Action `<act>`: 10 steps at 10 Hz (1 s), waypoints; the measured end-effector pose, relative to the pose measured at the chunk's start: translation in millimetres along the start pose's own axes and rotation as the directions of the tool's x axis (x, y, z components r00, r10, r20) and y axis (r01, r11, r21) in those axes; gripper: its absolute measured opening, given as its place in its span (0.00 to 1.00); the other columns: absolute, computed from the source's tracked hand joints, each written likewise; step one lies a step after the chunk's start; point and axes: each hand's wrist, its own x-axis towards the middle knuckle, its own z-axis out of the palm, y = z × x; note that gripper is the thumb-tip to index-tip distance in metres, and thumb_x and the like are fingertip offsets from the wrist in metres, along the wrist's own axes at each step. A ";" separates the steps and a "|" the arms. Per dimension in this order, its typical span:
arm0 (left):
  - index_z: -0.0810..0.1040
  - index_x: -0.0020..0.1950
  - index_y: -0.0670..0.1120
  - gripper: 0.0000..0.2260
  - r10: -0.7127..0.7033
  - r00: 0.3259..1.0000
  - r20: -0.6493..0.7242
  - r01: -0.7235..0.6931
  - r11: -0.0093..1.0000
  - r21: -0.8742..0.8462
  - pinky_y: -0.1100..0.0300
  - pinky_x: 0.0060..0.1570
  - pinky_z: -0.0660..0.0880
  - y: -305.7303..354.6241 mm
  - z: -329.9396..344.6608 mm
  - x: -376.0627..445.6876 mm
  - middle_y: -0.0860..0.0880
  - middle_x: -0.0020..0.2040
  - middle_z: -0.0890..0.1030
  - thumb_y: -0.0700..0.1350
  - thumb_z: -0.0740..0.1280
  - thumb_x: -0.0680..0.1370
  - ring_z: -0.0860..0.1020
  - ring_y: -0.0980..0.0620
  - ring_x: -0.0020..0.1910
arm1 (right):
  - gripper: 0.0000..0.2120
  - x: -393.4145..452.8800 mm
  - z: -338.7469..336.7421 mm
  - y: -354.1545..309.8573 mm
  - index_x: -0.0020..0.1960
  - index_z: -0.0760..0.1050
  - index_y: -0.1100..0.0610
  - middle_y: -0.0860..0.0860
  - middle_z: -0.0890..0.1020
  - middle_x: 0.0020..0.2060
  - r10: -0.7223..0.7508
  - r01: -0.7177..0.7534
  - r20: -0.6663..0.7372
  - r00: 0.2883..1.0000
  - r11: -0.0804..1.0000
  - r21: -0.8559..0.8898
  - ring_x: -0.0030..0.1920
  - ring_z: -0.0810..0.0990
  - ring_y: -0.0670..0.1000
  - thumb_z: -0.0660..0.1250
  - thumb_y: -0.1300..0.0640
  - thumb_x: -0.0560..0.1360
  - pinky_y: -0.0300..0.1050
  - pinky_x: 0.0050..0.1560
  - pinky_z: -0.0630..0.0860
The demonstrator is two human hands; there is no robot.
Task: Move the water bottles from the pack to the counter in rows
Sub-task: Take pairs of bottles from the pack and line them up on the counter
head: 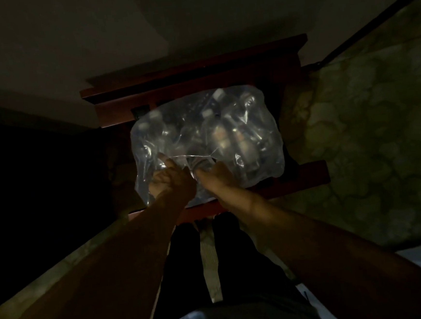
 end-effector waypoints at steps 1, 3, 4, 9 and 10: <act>0.53 0.77 0.40 0.31 -0.038 0.997 -0.069 0.035 0.998 -0.047 0.44 0.63 0.69 -2.8 4.4 1.6 0.35 0.70 0.70 0.59 0.52 0.81 0.71 0.37 0.67 | 0.21 -2.2 2.5 -1.0 0.63 0.75 0.65 0.60 0.79 0.61 0.024 -0.024 0.001 1.000 1.000 -0.007 0.59 0.79 0.59 0.61 0.51 0.79 0.43 0.51 0.72; 0.74 0.64 0.34 0.20 -0.047 0.991 0.122 0.092 0.917 -0.389 0.47 0.60 0.72 7.4 -9.5 10.1 0.36 0.63 0.77 0.49 0.60 0.81 0.76 0.37 0.62 | 0.20 -6.1 -6.6 2.1 0.62 0.76 0.63 0.59 0.81 0.59 0.058 -0.058 0.011 0.998 0.998 0.004 0.59 0.80 0.59 0.63 0.49 0.78 0.43 0.47 0.72; 0.76 0.62 0.35 0.20 -0.048 0.983 0.178 0.137 0.836 -0.531 0.49 0.56 0.77 6.1 -13.1 16.2 0.37 0.60 0.80 0.49 0.63 0.80 0.79 0.38 0.58 | 0.24 -13.5 -5.8 1.6 0.62 0.77 0.61 0.59 0.82 0.58 0.046 -0.046 -0.007 0.999 0.999 0.007 0.58 0.80 0.59 0.65 0.45 0.75 0.49 0.58 0.77; 0.77 0.62 0.38 0.14 0.092 0.939 0.333 0.271 0.399 -0.876 0.53 0.38 0.82 -1.2 -58.9 -36.1 0.42 0.48 0.80 0.42 0.68 0.78 0.80 0.44 0.43 | 0.19 -45.9 -33.3 -12.3 0.58 0.79 0.64 0.55 0.83 0.50 0.140 -0.137 0.003 0.990 0.968 0.210 0.50 0.83 0.57 0.69 0.51 0.74 0.47 0.53 0.80; 0.77 0.61 0.36 0.14 0.153 0.934 0.323 0.246 0.381 -0.891 0.54 0.35 0.81 -2.2 -70.3 -52.5 0.43 0.49 0.79 0.39 0.70 0.77 0.78 0.48 0.39 | 0.22 -58.8 -38.9 -17.4 0.61 0.77 0.61 0.56 0.81 0.57 0.182 -0.185 0.034 0.983 0.964 0.192 0.50 0.80 0.56 0.68 0.46 0.75 0.47 0.48 0.79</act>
